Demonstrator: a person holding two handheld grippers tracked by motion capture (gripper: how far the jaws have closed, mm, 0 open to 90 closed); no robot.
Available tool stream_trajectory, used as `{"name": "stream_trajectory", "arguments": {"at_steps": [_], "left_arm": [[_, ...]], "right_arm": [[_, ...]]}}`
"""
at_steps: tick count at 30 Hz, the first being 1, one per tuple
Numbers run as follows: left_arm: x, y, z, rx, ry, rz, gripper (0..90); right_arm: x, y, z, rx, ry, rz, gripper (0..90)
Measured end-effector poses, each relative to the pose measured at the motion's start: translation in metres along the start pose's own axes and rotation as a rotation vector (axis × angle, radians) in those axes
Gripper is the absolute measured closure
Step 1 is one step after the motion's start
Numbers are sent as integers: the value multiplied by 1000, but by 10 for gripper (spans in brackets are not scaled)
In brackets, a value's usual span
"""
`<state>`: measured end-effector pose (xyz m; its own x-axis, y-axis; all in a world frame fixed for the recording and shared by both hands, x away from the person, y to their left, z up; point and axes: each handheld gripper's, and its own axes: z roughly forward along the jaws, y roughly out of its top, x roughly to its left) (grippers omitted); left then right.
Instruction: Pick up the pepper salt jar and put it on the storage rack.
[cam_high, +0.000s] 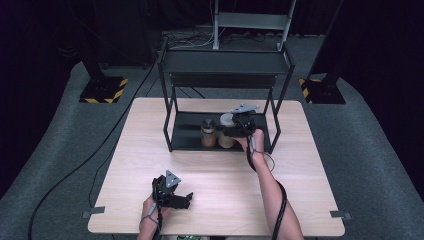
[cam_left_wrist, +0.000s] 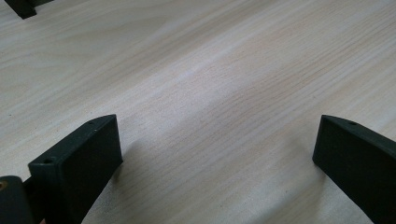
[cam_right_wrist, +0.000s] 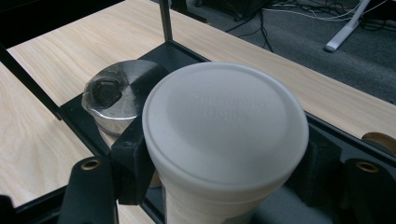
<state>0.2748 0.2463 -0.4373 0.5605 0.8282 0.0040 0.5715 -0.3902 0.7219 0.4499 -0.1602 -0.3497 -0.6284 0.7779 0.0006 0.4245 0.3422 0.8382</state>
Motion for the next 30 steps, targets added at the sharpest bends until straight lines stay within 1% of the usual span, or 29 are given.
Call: {"name": "stream_trajectory", "arguments": {"at_steps": [4,12,16,21,30], "left_arm": [[0,0,0,-1,-1,-1,8],[0,0,0,0,0,0,8],[-1,0,0,-3,1,-2,8],[0,0,0,-2,2,1,8],[0,0,0,-2,1,-2,8]], "right_arm": [[-2,-2,1,-4,2,10,334],[-4,-6,1,-17,9,12,334],[-3,-7,0,-13,9,-12,333],[-3,-10,1,-22,12,-13,333],[-2,-6,1,-10,8,-18,328]]}}
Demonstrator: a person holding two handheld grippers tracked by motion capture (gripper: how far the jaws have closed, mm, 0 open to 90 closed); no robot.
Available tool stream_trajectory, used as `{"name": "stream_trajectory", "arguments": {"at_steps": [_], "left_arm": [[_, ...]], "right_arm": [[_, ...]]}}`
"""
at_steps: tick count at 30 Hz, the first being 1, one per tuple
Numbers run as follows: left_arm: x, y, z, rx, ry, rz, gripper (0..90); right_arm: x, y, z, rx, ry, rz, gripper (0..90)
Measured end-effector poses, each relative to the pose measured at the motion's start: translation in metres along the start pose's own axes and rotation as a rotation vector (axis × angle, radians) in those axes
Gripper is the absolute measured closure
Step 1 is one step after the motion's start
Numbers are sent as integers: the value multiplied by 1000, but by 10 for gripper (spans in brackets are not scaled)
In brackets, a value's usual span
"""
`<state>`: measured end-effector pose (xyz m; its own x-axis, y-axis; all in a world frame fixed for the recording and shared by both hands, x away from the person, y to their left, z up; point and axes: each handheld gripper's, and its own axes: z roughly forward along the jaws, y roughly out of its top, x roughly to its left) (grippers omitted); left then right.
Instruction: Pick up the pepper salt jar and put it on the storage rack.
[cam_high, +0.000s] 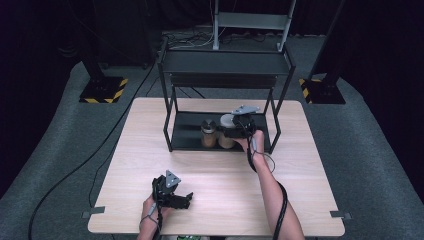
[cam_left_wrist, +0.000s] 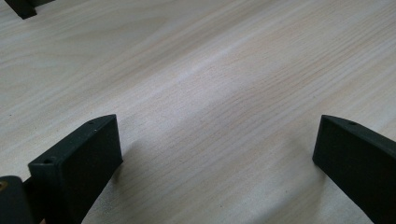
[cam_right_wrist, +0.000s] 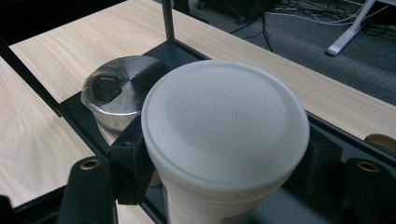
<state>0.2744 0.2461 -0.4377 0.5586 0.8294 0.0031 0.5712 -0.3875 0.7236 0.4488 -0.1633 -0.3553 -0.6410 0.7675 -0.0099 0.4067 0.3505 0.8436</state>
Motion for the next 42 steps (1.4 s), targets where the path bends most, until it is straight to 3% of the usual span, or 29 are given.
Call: {"name": "stream_trajectory", "arguments": {"at_steps": [4,7,11,17,22,28,33,38,42], "left_arm": [[0,0,0,1,0,2,8],[0,0,0,2,-1,2,8],[1,0,0,2,-2,1,8],[1,1,0,4,-5,0,7],[1,0,0,3,-4,0,7],[2,1,0,3,-5,-1,7],[2,1,0,4,-4,-1,6],[1,1,0,3,-4,-1,5],[2,1,0,3,-4,1,5]], "right_arm": [[-4,5,0,25,28,11,261],[-2,11,0,61,25,8,147],[-4,22,1,143,41,3,49],[1,22,-8,199,26,-13,12],[7,9,-22,236,18,-36,3],[15,-18,-45,256,5,-57,0],[17,-51,-71,251,3,-30,0],[17,-95,-95,244,0,26,0],[21,-130,-115,230,-47,81,0]]}}
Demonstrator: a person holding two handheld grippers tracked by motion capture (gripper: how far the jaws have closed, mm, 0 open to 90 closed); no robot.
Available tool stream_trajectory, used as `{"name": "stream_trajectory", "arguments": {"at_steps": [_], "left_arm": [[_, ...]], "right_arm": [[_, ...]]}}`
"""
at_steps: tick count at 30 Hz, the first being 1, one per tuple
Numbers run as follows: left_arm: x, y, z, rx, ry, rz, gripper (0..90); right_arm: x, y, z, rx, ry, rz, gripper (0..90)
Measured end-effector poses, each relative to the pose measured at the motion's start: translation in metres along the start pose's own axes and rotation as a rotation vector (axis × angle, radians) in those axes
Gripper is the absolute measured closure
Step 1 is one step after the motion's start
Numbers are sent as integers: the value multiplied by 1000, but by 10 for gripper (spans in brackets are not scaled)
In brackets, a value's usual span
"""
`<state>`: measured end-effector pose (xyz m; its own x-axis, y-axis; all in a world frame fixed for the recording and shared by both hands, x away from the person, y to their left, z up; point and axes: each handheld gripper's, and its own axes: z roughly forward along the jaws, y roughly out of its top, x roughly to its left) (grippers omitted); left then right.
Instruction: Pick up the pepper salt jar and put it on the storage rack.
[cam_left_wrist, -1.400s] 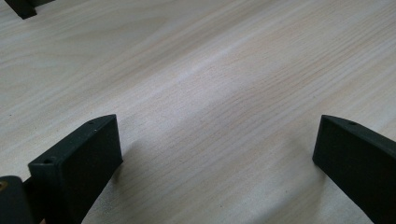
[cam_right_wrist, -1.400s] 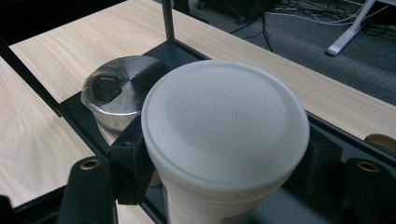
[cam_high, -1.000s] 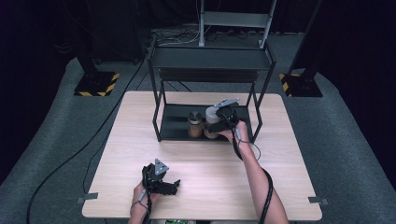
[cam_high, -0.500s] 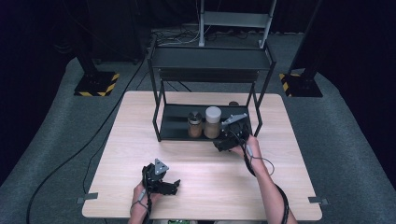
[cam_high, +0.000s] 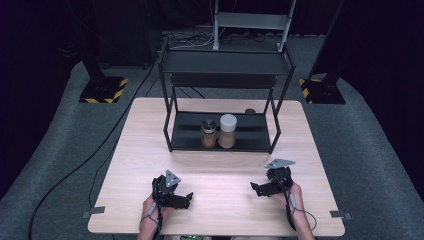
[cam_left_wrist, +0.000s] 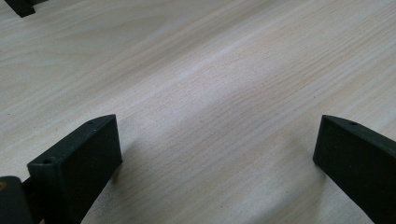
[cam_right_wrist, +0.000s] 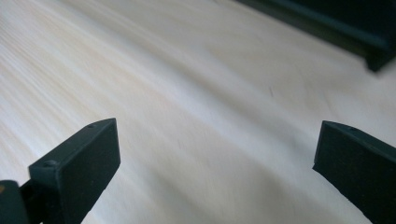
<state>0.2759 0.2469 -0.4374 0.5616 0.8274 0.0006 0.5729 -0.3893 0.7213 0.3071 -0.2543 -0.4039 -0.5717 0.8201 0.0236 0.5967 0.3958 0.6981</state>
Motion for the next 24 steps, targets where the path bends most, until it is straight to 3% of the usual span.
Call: {"name": "stream_trajectory", "arguments": {"at_steps": [5,12,18,24], "left_arm": [[0,0,0,0,0,0,5],[0,0,0,0,1,0,5],[0,0,0,0,1,0,5],[-1,0,0,-1,4,2,5]], "right_arm": [[5,-39,-19,-35,-44,62,0],[15,-70,-33,-77,-70,112,0],[15,-81,-33,-104,-75,144,0],[19,-80,-31,-91,-92,154,0]]}}
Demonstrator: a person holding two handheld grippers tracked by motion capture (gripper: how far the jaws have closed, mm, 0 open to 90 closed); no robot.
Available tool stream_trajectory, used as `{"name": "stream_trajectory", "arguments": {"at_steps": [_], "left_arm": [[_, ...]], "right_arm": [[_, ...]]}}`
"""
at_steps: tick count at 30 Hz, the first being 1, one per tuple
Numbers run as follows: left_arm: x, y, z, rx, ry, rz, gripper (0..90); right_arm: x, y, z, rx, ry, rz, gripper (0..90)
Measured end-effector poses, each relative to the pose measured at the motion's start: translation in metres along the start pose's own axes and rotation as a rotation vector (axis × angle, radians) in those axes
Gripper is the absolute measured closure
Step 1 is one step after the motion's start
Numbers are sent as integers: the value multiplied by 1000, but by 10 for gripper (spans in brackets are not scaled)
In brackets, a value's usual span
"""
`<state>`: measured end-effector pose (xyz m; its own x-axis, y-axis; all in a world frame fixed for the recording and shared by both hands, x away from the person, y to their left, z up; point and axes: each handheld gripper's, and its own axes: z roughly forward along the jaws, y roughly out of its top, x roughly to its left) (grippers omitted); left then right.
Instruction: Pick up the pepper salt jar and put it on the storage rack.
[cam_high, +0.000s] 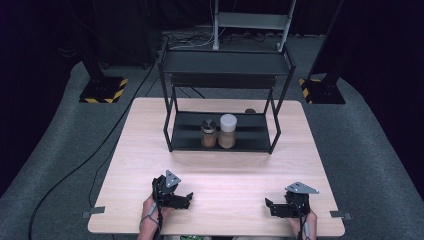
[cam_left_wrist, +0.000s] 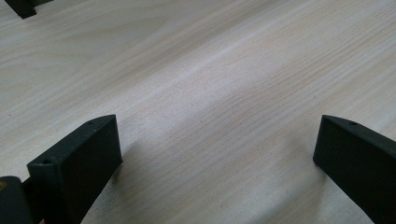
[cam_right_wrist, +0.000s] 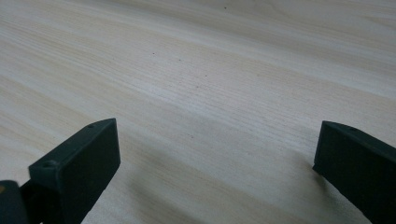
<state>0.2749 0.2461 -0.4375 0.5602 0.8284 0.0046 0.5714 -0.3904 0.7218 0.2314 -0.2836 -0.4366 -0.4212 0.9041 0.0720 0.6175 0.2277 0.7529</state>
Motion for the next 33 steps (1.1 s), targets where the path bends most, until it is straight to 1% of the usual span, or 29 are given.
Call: {"name": "stream_trajectory", "arguments": {"at_steps": [2,4,6,14,18,33], "left_arm": [[0,0,0,-1,0,0,5],[0,0,0,-1,-1,-1,5],[0,0,0,-1,1,0,5],[1,0,0,0,-3,-2,4],[1,0,0,0,-3,-3,4],[-2,-1,0,-4,6,6,4]], "right_arm": [[2,2,1,11,-7,2,0],[4,1,1,8,-17,-4,0],[4,1,1,7,-20,2,0],[3,2,1,9,-21,13,0],[2,2,1,11,-13,14,0],[0,0,0,-3,-10,23,0]]}}
